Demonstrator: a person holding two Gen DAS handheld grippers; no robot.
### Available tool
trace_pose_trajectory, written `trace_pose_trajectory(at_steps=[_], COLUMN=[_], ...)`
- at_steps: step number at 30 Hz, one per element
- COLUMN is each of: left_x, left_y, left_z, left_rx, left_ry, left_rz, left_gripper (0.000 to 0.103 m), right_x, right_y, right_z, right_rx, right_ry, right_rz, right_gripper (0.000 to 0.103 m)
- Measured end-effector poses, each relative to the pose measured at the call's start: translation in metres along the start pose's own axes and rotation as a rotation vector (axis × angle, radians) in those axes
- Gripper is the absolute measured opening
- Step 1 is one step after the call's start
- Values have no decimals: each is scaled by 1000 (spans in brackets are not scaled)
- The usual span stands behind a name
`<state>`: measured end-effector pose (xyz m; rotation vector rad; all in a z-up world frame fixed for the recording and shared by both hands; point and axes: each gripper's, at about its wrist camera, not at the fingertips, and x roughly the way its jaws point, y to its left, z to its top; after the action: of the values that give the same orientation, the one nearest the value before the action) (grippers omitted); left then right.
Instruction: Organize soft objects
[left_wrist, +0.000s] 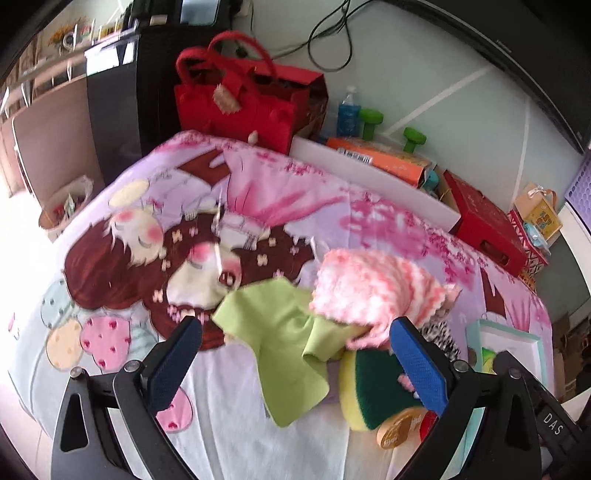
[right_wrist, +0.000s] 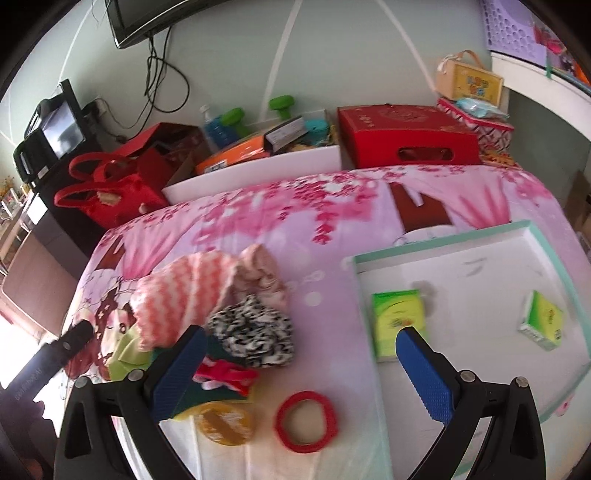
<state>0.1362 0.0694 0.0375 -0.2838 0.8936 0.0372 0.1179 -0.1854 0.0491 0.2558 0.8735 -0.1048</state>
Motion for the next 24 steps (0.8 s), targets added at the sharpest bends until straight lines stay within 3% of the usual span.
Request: trace_pose_trajectory(at_steps=[7, 18, 24], left_x=[25, 37, 45], left_y=[10, 23, 22], left_z=[-19, -19, -19], left_rx=[-27, -79, -93], left_ry=[110, 124, 142], left_rz=[-4, 7, -21], left_gripper=[101, 100, 98], right_x=[23, 44, 50], right_y=[30, 44, 46], right_z=[-22, -38, -39], right_rx=[-32, -37, -37], right_ry=[62, 86, 97], right_rz=[30, 49, 77], right_gripper=[103, 98, 87])
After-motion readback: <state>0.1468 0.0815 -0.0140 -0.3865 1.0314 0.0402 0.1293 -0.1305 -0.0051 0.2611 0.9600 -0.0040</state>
